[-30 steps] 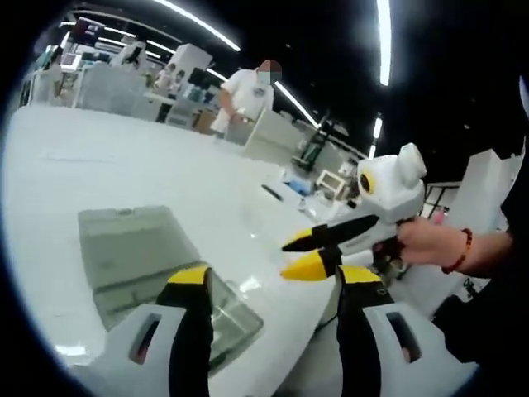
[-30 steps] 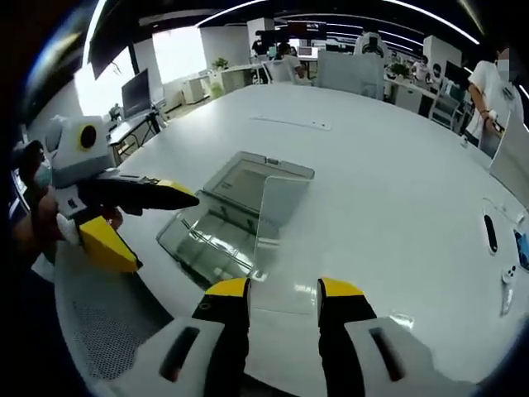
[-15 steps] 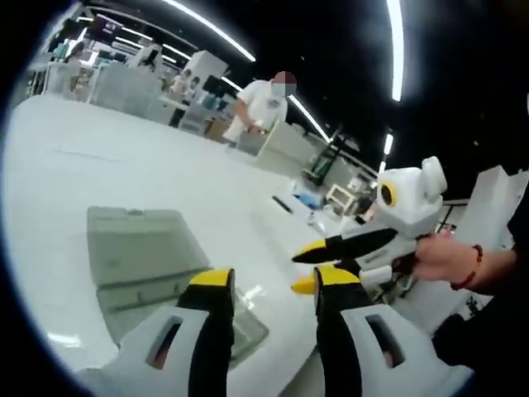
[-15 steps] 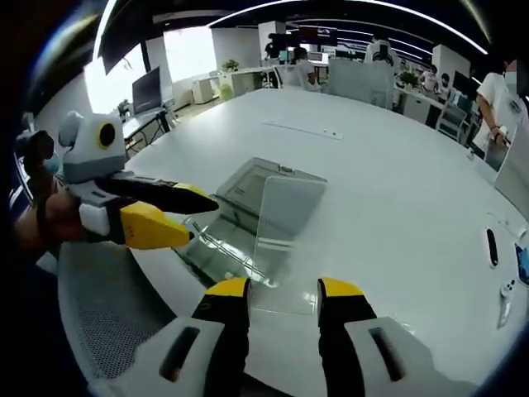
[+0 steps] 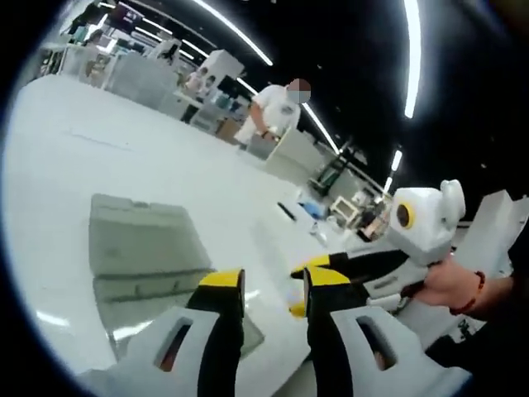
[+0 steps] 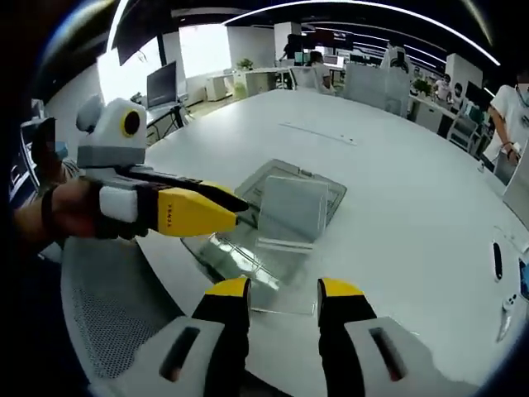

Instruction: Insert the divider into the dual guide fixture by aligning both edges with the guide slots and pushing it downward to the bottom, including one-sided entry, uneven engagement, binding, and posture correction.

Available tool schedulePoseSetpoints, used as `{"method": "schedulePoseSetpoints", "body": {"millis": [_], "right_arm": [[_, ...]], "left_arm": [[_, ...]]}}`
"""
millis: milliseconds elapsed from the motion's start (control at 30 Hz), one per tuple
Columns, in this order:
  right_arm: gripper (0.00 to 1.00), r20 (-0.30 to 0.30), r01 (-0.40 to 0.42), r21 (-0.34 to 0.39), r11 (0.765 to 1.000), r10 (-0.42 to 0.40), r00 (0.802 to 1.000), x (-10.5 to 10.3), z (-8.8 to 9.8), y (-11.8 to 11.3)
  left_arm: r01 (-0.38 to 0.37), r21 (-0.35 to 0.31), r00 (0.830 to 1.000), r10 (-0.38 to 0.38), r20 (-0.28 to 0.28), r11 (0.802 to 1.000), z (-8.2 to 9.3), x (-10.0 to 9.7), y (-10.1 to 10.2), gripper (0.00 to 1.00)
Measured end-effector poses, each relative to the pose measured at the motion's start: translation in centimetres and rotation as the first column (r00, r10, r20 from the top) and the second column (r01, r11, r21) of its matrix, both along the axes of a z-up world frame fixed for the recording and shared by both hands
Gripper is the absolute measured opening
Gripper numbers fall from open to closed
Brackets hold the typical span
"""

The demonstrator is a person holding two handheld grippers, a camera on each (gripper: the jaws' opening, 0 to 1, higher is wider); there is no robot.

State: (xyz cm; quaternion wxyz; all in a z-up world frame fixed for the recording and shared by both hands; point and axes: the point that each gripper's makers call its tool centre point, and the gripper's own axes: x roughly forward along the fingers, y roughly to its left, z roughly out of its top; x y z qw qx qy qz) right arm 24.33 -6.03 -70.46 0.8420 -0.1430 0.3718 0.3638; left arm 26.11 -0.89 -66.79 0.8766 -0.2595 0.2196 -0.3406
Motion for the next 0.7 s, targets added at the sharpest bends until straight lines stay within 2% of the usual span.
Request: {"method": "schedulePoseSetpoints", "body": {"millis": [233, 700], "right_arm": [[0.28, 0.013, -0.028, 0.005, 1.0, 0.028, 1.0, -0.5, 0.4, 0.8], [0.28, 0.026, -0.068, -0.005, 0.998, 0.068, 0.997, -1.4, 0.8, 1.7]], "left_arm": [[-0.039, -0.041, 0.999, 0.037, -0.037, 0.998, -0.1, 0.4, 0.5, 0.18], [-0.048, -0.097, 0.996, 0.04, -0.085, 0.994, -0.5, 0.6, 0.6, 0.03]]}}
